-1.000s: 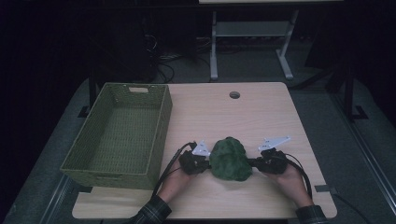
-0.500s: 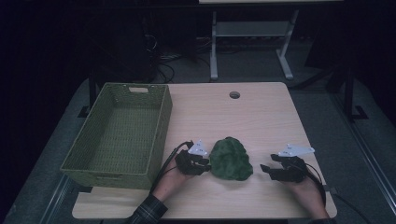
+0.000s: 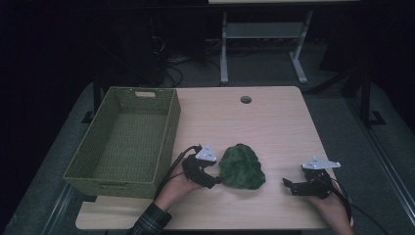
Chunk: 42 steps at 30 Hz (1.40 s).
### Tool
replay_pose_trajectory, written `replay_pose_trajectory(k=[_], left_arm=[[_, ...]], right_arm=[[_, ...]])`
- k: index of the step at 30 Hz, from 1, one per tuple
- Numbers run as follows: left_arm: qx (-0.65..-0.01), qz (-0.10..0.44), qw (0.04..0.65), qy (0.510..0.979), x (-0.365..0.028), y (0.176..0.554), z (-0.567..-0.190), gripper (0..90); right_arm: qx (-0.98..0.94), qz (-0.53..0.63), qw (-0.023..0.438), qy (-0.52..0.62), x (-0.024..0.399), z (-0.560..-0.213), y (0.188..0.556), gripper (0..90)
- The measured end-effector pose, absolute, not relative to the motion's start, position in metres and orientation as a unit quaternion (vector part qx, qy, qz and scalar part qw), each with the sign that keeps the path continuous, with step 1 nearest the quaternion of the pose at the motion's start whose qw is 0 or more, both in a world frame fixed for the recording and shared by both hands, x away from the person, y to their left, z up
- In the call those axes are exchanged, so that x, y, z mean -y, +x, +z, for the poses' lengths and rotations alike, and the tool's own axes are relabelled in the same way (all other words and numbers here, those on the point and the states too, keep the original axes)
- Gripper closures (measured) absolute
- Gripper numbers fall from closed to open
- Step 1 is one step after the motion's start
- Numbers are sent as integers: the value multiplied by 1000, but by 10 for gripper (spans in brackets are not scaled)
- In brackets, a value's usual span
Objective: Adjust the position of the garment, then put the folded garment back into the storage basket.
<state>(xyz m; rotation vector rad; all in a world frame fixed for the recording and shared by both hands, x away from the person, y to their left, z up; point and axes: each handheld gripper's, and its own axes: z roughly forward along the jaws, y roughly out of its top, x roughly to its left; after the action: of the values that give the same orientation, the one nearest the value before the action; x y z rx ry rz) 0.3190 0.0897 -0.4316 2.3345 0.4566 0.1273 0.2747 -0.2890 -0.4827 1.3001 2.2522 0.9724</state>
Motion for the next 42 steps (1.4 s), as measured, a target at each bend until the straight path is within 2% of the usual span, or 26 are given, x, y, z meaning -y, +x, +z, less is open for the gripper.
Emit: replay_pose_trajectory(k=[9, 22, 27, 42], left_arm=[[-163, 53, 362, 916, -81, 322, -415, 152], [-129, 49, 327, 935, -58, 339, -404, 140], [-116, 33, 322, 939, -46, 343, -413, 130], [-96, 32, 286, 953, -26, 348, -435, 125]], right_arm=[[-799, 344, 181, 458, 289, -483, 275, 85], [-799, 344, 181, 459, 289, -483, 275, 85], [-799, 344, 181, 458, 289, -483, 275, 86], [-799, 344, 181, 459, 289, -483, 275, 87]])
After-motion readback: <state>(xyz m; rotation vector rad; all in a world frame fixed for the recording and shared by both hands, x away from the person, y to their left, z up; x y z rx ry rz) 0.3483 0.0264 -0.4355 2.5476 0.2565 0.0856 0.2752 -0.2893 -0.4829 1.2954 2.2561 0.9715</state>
